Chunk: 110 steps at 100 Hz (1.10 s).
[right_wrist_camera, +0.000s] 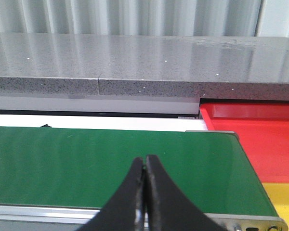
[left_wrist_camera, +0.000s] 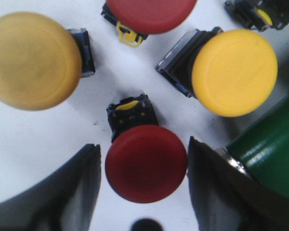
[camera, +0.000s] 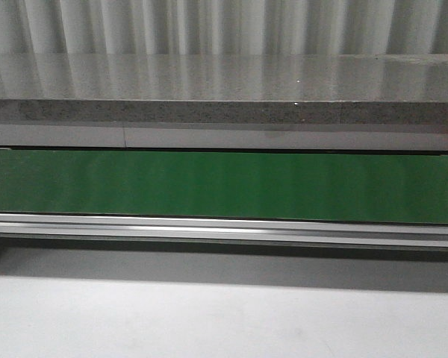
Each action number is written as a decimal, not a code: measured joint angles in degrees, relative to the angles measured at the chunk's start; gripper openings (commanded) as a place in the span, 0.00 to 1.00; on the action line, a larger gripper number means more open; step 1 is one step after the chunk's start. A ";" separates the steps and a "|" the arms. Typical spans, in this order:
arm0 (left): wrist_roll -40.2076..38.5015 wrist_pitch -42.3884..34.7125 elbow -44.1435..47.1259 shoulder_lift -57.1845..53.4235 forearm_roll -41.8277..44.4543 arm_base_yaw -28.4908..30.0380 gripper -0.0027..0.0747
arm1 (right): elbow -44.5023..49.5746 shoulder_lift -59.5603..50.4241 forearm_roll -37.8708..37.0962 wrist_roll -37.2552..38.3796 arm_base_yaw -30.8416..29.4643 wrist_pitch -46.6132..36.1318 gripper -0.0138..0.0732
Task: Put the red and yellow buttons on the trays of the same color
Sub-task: 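Grasp the red button with the left gripper and lift it, then set the red button on the belt start and open the left gripper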
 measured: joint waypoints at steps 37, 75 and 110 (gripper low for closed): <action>0.84 0.51 0.00 -1.13 1.52 0.00 0.15 | 0.00 0.00 0.00 0.00 0.00 0.00 0.08; 18.40 9.66 -0.41 -17.89 3.83 0.00 0.15 | 0.00 0.00 0.00 0.00 0.00 0.00 0.08; 23.07 14.54 -8.57 -18.03 -0.81 -5.18 0.16 | 0.00 0.00 0.00 0.00 0.00 0.00 0.08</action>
